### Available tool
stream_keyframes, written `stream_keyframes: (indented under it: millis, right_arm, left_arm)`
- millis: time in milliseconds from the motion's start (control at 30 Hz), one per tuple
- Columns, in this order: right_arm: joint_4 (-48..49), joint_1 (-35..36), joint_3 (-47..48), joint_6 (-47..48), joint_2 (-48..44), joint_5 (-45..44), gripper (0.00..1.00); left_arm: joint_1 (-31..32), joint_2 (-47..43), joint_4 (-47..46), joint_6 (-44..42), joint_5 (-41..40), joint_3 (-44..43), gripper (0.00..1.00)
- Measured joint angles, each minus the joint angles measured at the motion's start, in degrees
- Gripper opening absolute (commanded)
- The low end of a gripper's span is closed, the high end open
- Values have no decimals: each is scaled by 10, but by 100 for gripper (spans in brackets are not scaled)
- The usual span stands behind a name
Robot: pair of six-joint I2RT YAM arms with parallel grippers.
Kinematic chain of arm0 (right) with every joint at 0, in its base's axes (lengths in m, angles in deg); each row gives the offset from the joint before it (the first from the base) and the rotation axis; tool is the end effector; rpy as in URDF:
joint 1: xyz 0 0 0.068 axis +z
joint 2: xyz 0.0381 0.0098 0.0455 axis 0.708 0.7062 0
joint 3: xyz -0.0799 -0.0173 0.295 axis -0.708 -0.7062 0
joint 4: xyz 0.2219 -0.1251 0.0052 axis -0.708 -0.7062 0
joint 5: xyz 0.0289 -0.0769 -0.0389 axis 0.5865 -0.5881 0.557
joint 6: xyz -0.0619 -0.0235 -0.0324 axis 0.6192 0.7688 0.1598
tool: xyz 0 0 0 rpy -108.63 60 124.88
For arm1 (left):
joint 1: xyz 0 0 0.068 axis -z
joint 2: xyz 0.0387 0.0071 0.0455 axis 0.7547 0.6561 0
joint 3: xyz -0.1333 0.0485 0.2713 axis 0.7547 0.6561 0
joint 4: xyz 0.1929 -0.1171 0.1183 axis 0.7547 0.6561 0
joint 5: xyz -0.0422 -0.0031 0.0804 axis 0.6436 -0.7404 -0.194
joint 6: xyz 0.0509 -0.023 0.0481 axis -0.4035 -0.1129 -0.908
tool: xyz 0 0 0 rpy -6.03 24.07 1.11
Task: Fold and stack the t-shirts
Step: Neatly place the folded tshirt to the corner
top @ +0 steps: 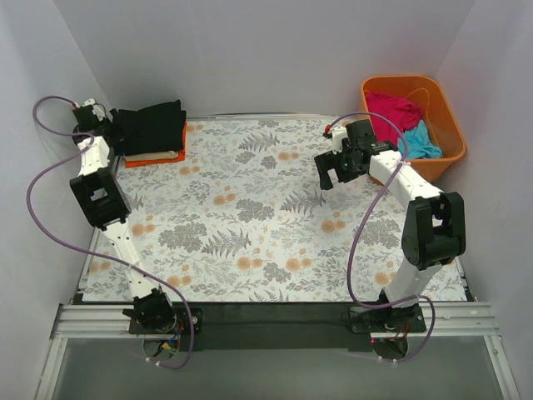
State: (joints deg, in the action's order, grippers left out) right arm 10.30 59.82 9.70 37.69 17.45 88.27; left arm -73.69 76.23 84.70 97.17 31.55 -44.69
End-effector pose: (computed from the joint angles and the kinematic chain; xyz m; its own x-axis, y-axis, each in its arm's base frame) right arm 0.3746 0.1090 0.2718 -0.7007 -0.3742 -0.6074 -0.4832 0.8753 0.0183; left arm 0.5549 0.2441 0.2051 -0.1500 -0.8759 -0.4586 -0.6080 0.4475 -0.6558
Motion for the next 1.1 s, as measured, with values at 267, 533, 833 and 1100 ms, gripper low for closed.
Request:
stream_keyframes:
  millis: [267,533,833,1100]
  right_arm:
    - [-1,0,0,11,-36,-20,99]
    - [0,-2,-1,18,-122,-48,98]
    - [5,-4,-99,5,-196,-30,98]
    - [-2,-4,-225,-3,-267,-6,98]
  left_arm:
    - [16,-47,97,-26,9,-63,98]
    - [76,-310,178,-73,60,56,98]
    - [117,-522,182,-98,164,442,98]
    - [180,-638,179,-134,162,658,98]
